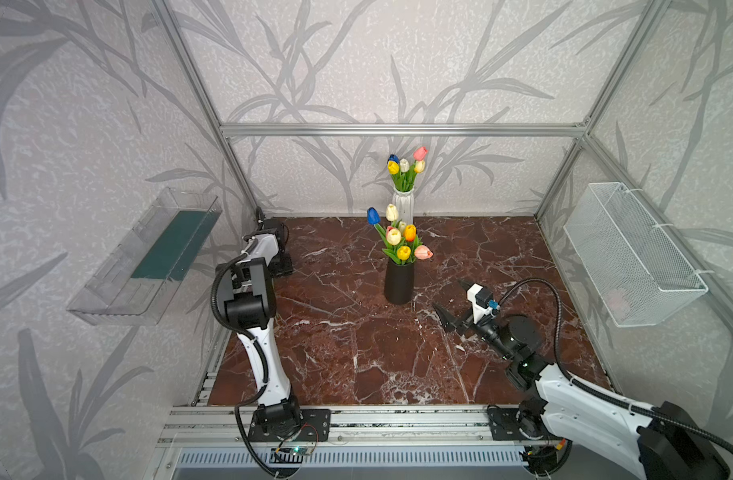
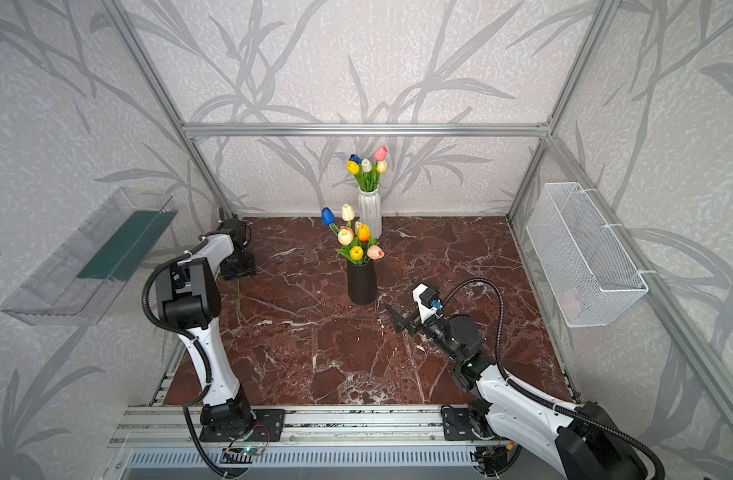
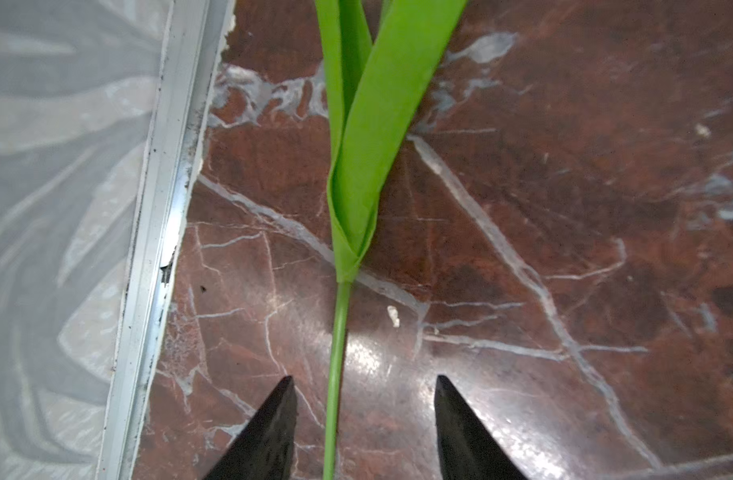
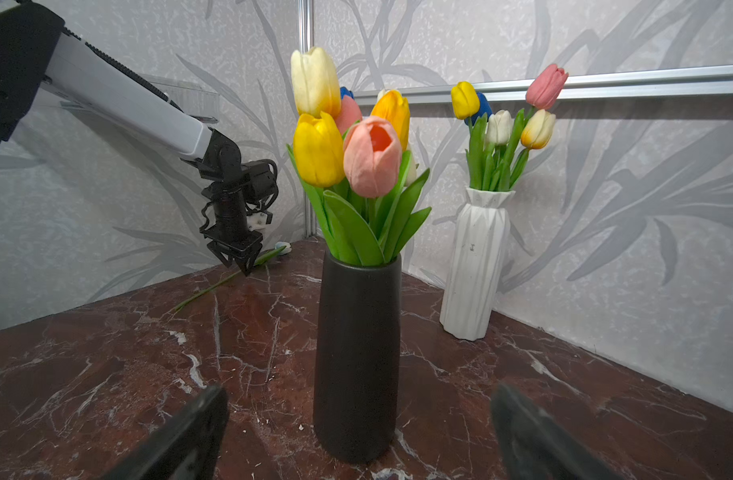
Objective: Arrange the flowers into the vase
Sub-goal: 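Grasp the yellow tulip stem with the left gripper and lift it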
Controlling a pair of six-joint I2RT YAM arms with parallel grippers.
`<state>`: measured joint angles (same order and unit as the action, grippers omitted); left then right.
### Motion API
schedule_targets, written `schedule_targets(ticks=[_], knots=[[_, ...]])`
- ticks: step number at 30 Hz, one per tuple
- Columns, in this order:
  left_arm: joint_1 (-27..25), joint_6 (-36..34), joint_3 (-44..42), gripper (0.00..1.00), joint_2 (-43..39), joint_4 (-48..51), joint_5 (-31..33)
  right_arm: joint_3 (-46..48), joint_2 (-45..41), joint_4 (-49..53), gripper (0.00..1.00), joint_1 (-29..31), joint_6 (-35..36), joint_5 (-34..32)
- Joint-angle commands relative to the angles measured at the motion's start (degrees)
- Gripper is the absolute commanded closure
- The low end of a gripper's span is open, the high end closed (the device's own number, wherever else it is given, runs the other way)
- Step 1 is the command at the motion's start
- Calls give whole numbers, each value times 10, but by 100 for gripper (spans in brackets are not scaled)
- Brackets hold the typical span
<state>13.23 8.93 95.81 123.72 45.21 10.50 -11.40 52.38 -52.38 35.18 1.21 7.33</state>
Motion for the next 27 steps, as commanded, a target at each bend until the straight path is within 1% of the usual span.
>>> schedule_targets(ticks=[1,3,5,7,8,10,13,15,16,18,21,22,25,27], knots=[[18,-27,39,47,25,50,-25,6,-5,-14,1,0,7,-8],[25,-38,56,50,42,62,-43,7,-7,-15,1,0,7,-8],[29,-47,58,50,51,62,-53,8,-7,-15,1,0,7,-10],[33,-53,56,54,59,60,-68,9,-11,-15,1,-1,7,-12],[36,-55,57,60,63,60,-75,10,-14,-14,1,0,7,-13],[37,-56,59,62,69,65,-78,12,-17,-17,1,0,8,-14],[36,-61,54,78,74,64,-91,15,-18,-22,1,0,6,-15],[36,-60,54,92,74,66,-94,16,-20,-25,1,0,5,-16],[36,-56,51,94,69,64,-93,17,-19,-27,1,0,4,-17],[33,-49,37,100,51,50,-97,18,-20,-31,1,0,4,-19],[31,-28,9,100,3,24,-92,20,-21,-32,1,0,4,-21],[30,-22,-5,100,-18,11,-102,21,-21,-33,1,0,4,-21],[24,4,-69,100,-103,-60,-160,20,-18,-31,1,0,4,-28],[10,26,-126,100,-169,-132,-204,13,-12,-27,1,-1,-2,-47]])
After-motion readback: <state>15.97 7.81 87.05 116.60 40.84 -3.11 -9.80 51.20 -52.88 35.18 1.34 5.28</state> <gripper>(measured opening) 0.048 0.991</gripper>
